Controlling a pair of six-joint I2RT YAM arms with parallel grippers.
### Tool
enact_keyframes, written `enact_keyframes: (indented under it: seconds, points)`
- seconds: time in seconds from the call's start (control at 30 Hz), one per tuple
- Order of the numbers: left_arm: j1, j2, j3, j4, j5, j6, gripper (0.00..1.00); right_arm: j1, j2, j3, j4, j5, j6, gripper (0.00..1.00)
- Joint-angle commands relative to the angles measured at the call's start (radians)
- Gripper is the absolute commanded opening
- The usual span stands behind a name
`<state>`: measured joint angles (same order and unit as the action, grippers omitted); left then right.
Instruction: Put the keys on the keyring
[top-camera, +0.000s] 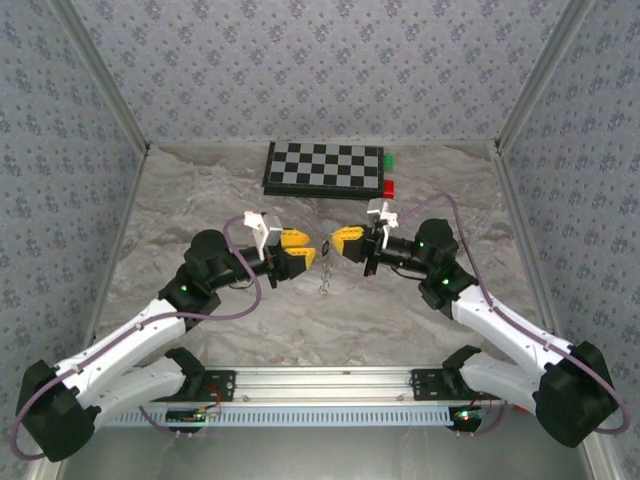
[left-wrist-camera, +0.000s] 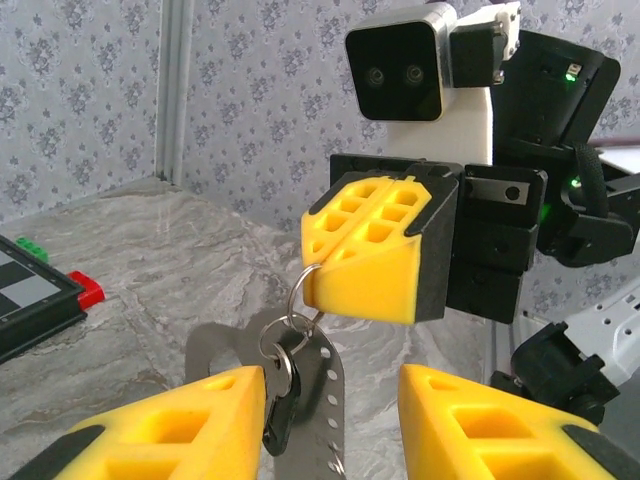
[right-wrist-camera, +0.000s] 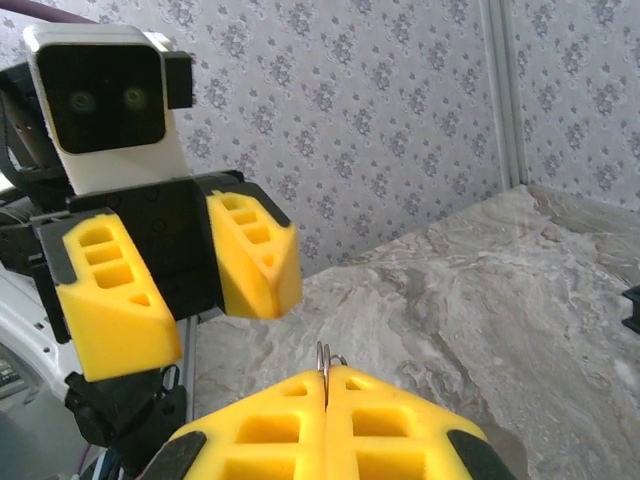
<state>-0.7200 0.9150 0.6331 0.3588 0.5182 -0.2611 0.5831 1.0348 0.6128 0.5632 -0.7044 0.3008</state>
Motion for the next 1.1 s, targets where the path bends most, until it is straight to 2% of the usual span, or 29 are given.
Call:
enact_keyframes:
  seconds: [0.0, 0.2, 0.27, 0.33, 0.63, 0.8, 0.93, 1.0, 1.07]
  points:
    - [0.01, 0.025, 0.034, 0.089, 0.041, -0.049, 0.39, 0.01, 0.015, 0.008, 0.097, -0.018, 0.023, 0.0]
    - [0.016, 0.063, 0.032, 0.082, 0.037, -0.041, 0.38, 0.01, 0.021, 0.02, 0.114, -0.017, 0.033, 0.0]
    - [0.015, 0.072, 0.028, 0.089, 0.034, -0.04, 0.27, 0.008, 0.021, 0.025, 0.11, -0.022, 0.035, 0.0]
    - [0.015, 0.08, 0.033, 0.091, 0.032, -0.04, 0.21, 0.01, 0.021, 0.028, 0.109, -0.028, 0.038, 0.0]
    - [0.012, 0.13, 0.055, 0.111, 0.073, -0.054, 0.19, 0.012, 0.013, 0.019, 0.106, -0.033, 0.036, 0.0]
    - [-0.004, 0.16, 0.068, 0.071, 0.077, -0.029, 0.19, 0.013, 0.01, 0.021, 0.106, -0.033, 0.036, 0.0]
    - [-0.007, 0.178, 0.066, 0.056, 0.069, -0.015, 0.16, 0.013, 0.008, 0.024, 0.106, -0.035, 0.04, 0.0]
    - [-0.01, 0.184, 0.065, 0.057, 0.072, -0.015, 0.1, 0.012, 0.008, 0.023, 0.104, -0.034, 0.041, 0.0]
    - [-0.015, 0.186, 0.063, 0.059, 0.074, -0.015, 0.1, 0.012, 0.005, 0.022, 0.101, -0.03, 0.041, 0.0]
